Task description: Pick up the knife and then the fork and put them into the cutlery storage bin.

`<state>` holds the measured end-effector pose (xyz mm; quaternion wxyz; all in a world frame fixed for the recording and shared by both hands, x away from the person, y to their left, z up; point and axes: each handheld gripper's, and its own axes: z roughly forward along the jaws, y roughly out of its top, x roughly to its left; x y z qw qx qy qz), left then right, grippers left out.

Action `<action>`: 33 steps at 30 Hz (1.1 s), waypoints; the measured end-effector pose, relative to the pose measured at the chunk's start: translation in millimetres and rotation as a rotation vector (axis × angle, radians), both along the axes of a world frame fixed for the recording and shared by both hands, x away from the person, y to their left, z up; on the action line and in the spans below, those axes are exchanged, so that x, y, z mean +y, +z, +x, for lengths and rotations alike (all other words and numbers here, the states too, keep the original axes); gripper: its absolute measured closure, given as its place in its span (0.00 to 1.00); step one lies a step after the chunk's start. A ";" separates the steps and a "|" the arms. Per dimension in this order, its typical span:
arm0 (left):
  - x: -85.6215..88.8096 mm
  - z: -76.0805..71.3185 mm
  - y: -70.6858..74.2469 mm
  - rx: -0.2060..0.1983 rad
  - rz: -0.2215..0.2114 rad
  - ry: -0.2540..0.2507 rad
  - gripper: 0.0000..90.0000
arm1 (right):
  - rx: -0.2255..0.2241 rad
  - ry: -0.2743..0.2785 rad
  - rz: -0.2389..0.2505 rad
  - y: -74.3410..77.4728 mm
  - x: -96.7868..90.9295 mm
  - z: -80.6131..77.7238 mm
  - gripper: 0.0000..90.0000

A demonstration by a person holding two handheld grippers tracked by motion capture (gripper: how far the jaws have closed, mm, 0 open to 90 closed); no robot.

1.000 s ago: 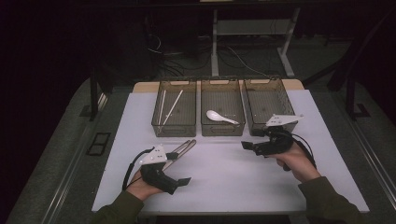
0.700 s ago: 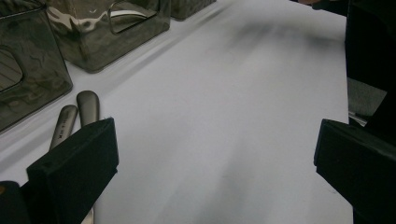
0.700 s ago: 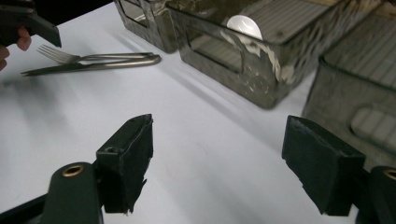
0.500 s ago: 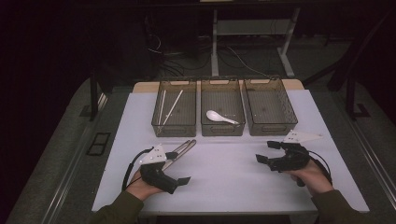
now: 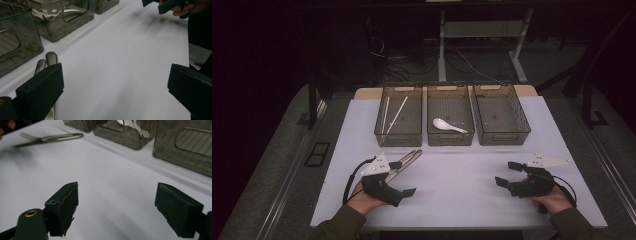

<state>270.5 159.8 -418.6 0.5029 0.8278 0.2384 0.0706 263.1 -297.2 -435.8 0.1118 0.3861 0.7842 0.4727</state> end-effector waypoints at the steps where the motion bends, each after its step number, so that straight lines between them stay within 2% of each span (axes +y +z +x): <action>1: 0.1 0.0 0.5 0.003 -0.001 0.002 0.01 | -0.005 0.001 -0.012 -0.8 -2.0 -1.4 0.21; 5: 1.3 0.1 3.2 0.002 0.001 0.010 0.05 | -0.001 -0.019 -0.016 -3.1 -8.4 -5.6 0.21; 11: 3.4 4.4 9.4 0.001 0.021 0.035 0.21 | -0.009 -0.019 -0.019 -2.2 -8.7 -9.6 0.21; 19: 6.0 19.4 18.1 0.006 0.071 0.082 0.41 | -0.008 -0.009 -0.028 -2.8 -6.6 -9.2 0.21; 27: 7.1 42.2 13.0 0.057 0.093 0.131 0.69 | -0.007 -0.006 -0.032 -3.2 -5.8 -8.9 0.21; 33: -1.1 61.6 5.6 0.098 0.144 0.173 0.91 | -0.006 -0.003 -0.030 -3.1 -5.5 -9.2 0.21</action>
